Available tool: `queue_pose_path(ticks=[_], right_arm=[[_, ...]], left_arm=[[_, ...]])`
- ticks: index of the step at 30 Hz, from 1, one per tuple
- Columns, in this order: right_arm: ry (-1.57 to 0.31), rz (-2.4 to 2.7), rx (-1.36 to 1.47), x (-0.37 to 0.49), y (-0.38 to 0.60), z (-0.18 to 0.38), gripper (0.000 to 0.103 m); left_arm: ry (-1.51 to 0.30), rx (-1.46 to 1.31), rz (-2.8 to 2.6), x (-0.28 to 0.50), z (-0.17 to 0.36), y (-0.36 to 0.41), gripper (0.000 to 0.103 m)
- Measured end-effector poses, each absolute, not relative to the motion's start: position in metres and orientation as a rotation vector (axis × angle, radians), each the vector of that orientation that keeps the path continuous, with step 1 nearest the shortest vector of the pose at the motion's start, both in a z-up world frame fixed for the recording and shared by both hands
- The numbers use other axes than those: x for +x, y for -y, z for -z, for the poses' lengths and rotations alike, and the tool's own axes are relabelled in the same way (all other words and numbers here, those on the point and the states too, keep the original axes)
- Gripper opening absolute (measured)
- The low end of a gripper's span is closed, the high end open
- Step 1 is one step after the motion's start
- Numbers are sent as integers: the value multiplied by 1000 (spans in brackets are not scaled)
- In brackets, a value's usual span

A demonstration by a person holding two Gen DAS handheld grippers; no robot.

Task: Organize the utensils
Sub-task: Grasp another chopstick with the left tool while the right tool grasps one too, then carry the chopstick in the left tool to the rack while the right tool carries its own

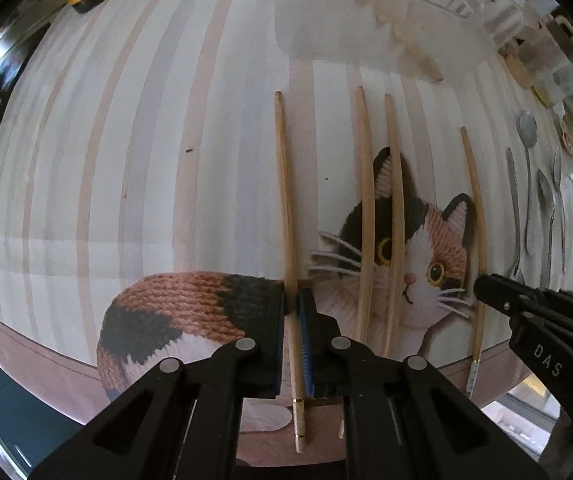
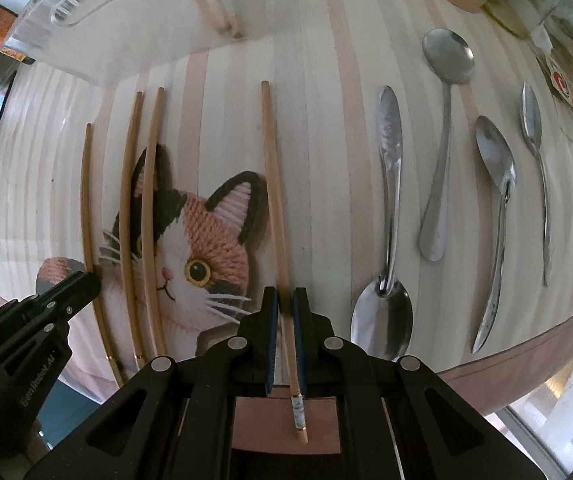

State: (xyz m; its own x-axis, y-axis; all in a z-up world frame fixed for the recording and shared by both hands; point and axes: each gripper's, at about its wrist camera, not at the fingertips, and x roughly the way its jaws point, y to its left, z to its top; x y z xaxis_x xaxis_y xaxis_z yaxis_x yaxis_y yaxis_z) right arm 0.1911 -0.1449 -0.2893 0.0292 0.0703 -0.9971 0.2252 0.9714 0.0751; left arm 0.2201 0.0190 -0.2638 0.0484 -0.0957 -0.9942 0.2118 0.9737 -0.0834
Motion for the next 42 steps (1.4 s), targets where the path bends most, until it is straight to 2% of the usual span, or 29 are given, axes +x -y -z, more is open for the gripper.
queue_pose_path(ticks=[7, 19, 27, 34, 42], right_arm=[[-1573, 107, 218, 191, 143, 290, 7], [-1565, 112, 193, 192, 140, 291, 7], [-1531, 132, 236, 183, 145, 287, 7], [-1495, 128, 286, 171, 153, 272, 7], [-1402, 93, 298, 168, 161, 222, 7]], left_arm=[[-1493, 116, 227, 224, 272, 6, 6], [-1488, 155, 233, 225, 266, -2, 7], [-1463, 192, 217, 218, 263, -2, 4], [-1379, 204, 183, 211, 232, -12, 4], [-1253, 160, 174, 209, 165, -22, 4]])
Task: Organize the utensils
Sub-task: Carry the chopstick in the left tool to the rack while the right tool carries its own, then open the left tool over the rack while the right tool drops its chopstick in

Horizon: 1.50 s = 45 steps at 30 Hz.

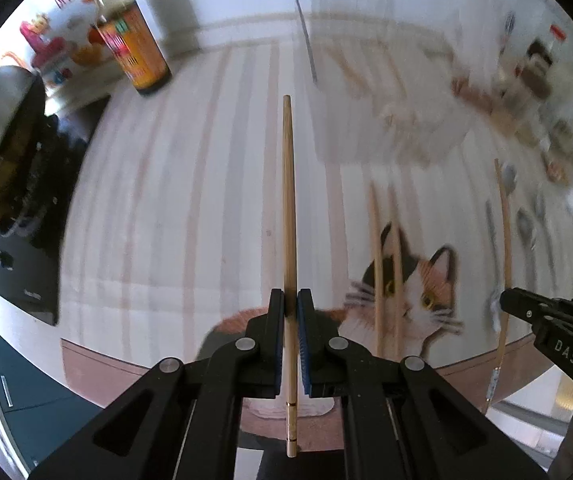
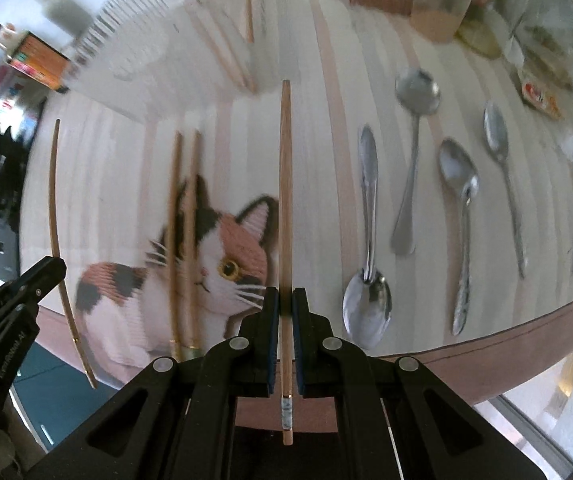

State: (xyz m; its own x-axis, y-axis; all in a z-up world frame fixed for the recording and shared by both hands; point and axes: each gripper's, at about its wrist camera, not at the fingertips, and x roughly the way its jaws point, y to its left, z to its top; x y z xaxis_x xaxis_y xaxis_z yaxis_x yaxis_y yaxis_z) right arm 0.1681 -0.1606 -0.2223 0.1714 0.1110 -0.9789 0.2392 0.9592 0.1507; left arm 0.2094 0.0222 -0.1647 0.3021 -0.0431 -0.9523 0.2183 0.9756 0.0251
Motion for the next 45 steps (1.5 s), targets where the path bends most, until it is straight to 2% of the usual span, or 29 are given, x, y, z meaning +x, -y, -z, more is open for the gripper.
queue_pose_path(ticks=[8, 16, 27, 35, 36, 37, 38, 40, 42, 43, 45], right_arm=[[-1264, 45, 326, 182, 181, 146, 7], [-1141, 19, 355, 253, 194, 85, 7], [-1188, -5, 376, 389, 195, 89, 7], [-1328, -11, 361, 441, 188, 139, 8], [-1334, -11, 368, 441, 188, 141, 9], [-1335, -17, 381, 439, 190, 142, 16], [-1330, -12, 386, 436, 192, 142, 26], [-1318, 2, 388, 428, 198, 141, 31], [-1300, 17, 376, 417, 202, 137, 36], [-1283, 27, 369, 408, 205, 134, 40], [-1257, 50, 348, 394, 208, 127, 49]], left_arm=[[-1108, 79, 223, 232, 81, -19, 4], [-1087, 5, 303, 294, 47, 10, 4], [-1309, -63, 340, 428, 93, 41, 4], [-1379, -21, 288, 452, 117, 39, 6], [-1364, -11, 276, 448, 116, 36, 7], [-1358, 4, 263, 446, 116, 34, 7], [-1345, 21, 244, 442, 114, 31, 10], [-1299, 40, 206, 432, 109, 23, 17], [-1244, 70, 158, 418, 103, 15, 41], [-1216, 80, 139, 411, 99, 12, 49], [-1146, 106, 93, 392, 93, 5, 74]])
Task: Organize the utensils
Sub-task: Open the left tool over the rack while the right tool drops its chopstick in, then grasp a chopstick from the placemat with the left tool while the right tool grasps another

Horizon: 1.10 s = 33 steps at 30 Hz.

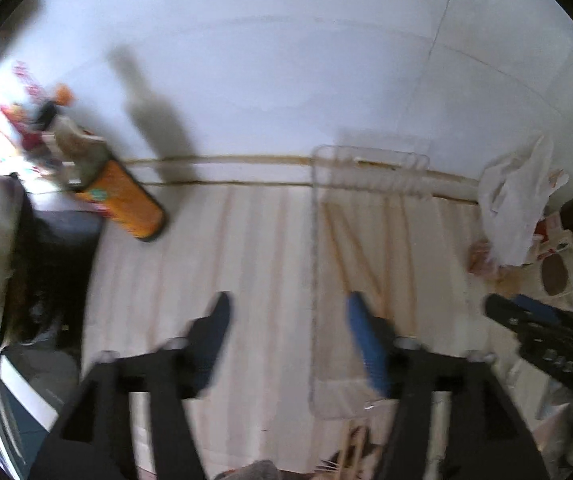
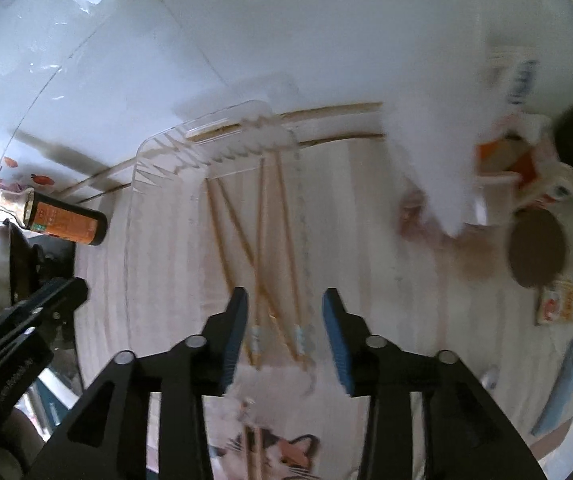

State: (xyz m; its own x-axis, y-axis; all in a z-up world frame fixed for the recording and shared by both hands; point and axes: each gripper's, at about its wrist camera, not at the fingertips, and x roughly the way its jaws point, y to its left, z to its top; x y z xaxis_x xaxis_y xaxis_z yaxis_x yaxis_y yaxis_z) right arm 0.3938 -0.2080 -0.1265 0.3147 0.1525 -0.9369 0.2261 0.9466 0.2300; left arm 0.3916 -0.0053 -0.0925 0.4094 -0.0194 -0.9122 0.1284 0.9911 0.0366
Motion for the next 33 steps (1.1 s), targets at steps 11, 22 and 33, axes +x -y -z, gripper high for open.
queue_pose_path(ticks=[11, 22, 33], right_arm=[[-1161, 106, 342, 288, 199, 149, 68], [-1450, -37, 319, 247, 101, 264, 35], [-1484, 106, 181, 240, 133, 269, 5]], left_arm=[[-1090, 186, -9, 310, 137, -18, 103], [-1274, 262, -179, 254, 224, -76, 103], [-1406, 178, 64, 231, 250, -18, 102]])
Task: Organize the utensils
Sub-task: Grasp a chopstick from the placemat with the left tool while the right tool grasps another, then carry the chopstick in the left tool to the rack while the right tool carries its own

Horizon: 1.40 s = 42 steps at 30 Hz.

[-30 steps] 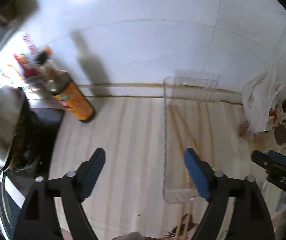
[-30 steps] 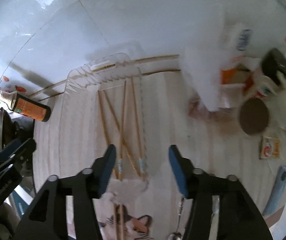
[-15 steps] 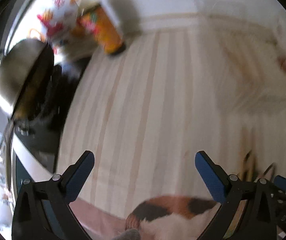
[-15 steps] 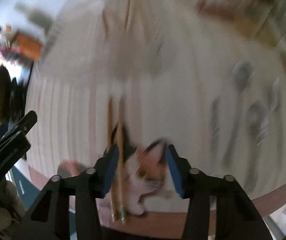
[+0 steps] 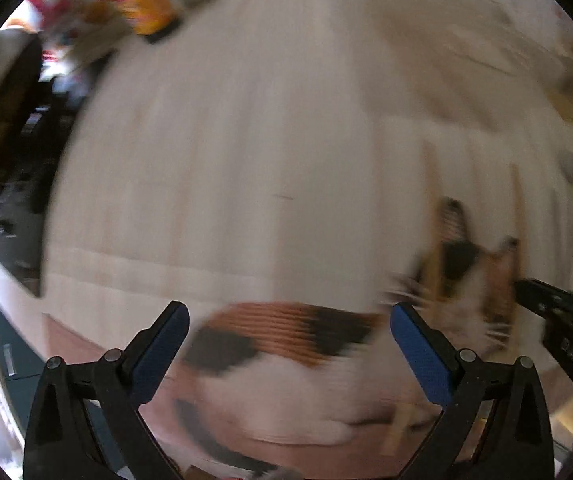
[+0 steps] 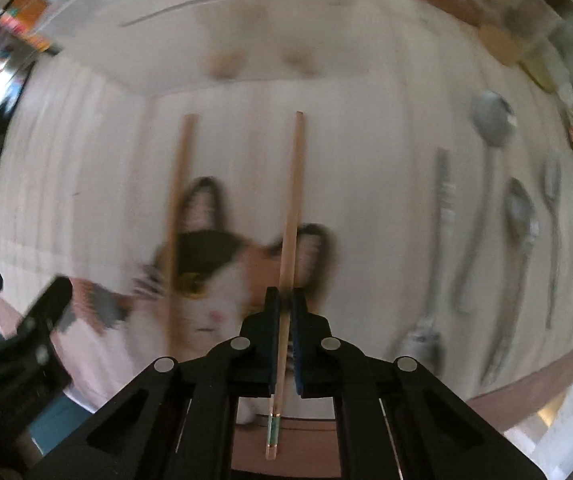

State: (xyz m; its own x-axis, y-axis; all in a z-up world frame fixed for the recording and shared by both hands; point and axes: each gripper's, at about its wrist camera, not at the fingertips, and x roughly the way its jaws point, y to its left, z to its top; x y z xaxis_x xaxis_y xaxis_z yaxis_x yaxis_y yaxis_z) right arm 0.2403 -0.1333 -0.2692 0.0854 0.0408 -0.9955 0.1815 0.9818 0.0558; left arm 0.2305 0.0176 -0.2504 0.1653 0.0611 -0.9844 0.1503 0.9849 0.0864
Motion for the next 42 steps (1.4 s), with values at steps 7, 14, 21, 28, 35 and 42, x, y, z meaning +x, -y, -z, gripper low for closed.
queue_pose_path(ticks=[7, 14, 21, 28, 35, 42], right_arm=[[-1514, 153, 236, 230, 178, 275, 6], [-1526, 165, 276, 218, 188, 283, 6], [-1529, 116, 169, 210, 163, 282, 7], [-1591, 92, 132, 200, 159, 282, 10], [-1573, 108, 110, 189, 153, 284, 12], [-1570, 110, 95, 185, 135, 282, 12]], left_arm=[[-1469, 191, 204, 228, 273, 27, 56], [-1461, 178, 180, 231, 266, 7, 5], [-1464, 157, 156, 236, 262, -20, 5], [-1463, 160, 152, 233, 262, -12, 5], [-1475, 157, 159, 236, 262, -14, 5], [-1476, 150, 155, 237, 264, -13, 5]])
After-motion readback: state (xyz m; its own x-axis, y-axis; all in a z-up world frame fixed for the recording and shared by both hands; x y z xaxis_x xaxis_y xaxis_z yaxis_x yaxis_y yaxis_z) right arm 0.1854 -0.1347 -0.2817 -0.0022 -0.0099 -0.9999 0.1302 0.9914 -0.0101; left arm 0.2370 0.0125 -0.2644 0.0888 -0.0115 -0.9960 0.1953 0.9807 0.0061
